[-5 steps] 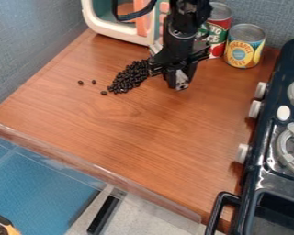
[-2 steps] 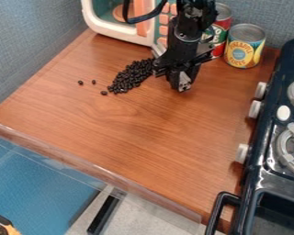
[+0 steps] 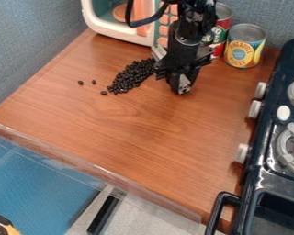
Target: Sweep into pile
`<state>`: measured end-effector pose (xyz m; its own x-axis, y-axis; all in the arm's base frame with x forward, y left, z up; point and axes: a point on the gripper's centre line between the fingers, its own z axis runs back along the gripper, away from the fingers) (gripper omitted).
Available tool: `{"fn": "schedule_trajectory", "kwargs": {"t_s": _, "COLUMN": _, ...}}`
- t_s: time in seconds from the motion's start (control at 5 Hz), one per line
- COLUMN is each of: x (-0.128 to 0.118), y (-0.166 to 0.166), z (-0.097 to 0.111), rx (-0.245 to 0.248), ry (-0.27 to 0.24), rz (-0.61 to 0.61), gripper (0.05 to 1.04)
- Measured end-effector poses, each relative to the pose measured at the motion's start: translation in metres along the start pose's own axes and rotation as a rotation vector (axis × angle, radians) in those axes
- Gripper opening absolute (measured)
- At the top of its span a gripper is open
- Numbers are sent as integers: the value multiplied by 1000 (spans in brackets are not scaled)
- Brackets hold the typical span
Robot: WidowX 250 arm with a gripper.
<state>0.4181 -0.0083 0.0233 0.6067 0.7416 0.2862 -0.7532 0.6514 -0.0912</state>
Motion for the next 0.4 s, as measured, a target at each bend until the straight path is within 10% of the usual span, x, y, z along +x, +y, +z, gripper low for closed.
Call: {"fn": "schedule_trajectory", "kwargs": {"t_s": 0.4, "x": -7, "y": -10, "z": 1, "rx": -14, "ry": -16, "rz": -45, "gripper": 387}}
